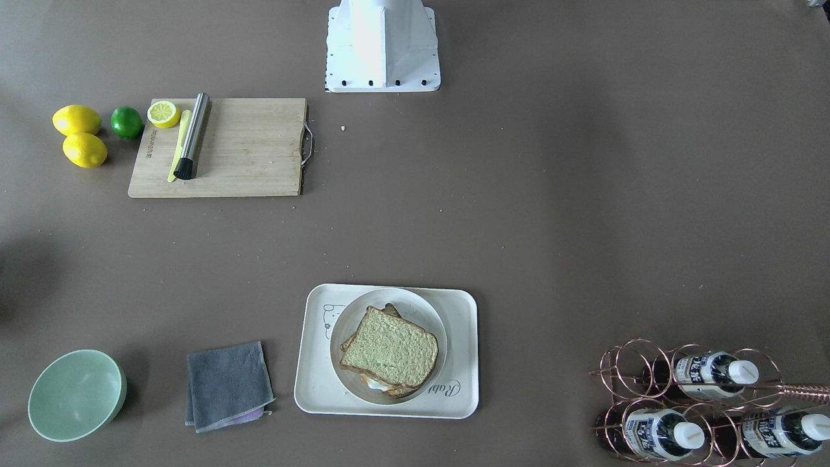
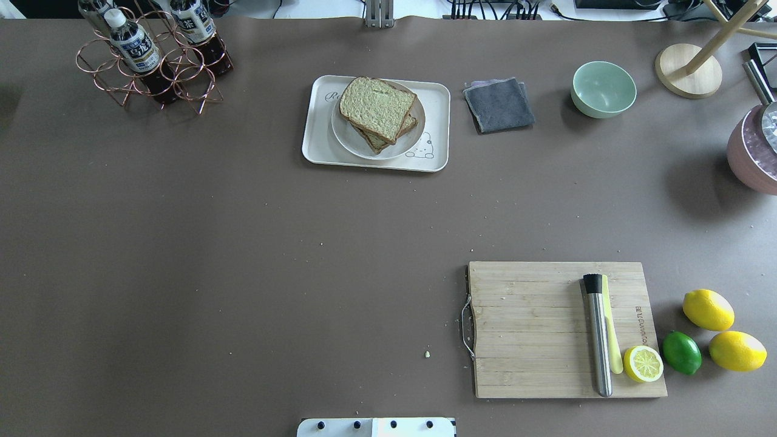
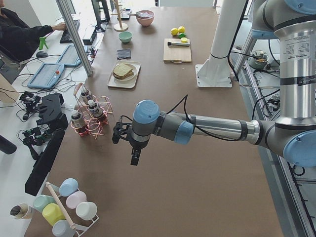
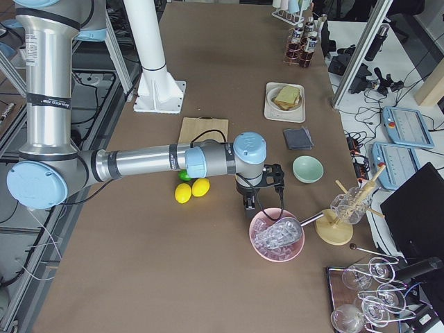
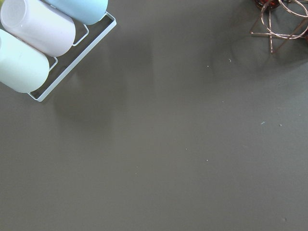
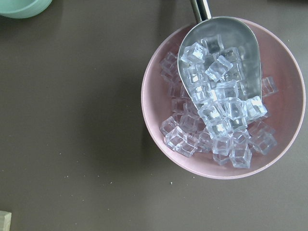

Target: Make sandwich and place on tray

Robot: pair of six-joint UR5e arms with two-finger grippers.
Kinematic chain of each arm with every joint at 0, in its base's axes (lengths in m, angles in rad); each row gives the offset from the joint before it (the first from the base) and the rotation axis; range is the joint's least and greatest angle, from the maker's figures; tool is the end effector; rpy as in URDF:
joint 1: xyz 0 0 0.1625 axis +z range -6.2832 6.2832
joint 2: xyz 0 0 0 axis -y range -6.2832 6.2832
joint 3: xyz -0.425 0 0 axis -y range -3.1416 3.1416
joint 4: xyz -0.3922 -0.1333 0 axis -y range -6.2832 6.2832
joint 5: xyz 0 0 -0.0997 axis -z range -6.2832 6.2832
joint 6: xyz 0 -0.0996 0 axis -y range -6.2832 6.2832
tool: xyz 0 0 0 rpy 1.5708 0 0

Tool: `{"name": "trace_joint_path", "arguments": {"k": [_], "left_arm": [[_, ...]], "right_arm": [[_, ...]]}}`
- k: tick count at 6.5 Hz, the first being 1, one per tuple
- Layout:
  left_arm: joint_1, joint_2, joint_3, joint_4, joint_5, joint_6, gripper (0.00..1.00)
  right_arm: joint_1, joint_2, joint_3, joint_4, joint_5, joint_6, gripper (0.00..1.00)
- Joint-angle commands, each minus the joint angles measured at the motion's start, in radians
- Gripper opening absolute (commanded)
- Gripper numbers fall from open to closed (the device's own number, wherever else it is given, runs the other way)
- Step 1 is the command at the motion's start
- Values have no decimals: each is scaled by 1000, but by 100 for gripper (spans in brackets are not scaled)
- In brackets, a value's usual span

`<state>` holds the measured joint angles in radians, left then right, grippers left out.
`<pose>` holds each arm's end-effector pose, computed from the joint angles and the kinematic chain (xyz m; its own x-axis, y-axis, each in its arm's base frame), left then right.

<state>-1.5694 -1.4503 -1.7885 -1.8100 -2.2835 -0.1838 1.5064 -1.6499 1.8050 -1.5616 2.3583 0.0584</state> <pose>-0.0675 -0.4583 0.5846 0.7438 0.0407 -0.6672 0.1369 0.9677 0.2117 0.0328 -0.4668 0.5786 0.6992 -0.1033 0.7074 0.0227 0.9922 0.1225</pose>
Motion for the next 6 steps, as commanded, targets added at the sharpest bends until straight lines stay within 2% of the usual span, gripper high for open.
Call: {"name": "trace_joint_path", "arguments": {"k": [1,6], "left_arm": [[12,1,-2,3,68,3,98],[15,-1,5,-3,61,1,98]], "right_arm": [[0,1,-1,0,-11,-2,99],[11,-8,-12,2,-50,-14,99]]}}
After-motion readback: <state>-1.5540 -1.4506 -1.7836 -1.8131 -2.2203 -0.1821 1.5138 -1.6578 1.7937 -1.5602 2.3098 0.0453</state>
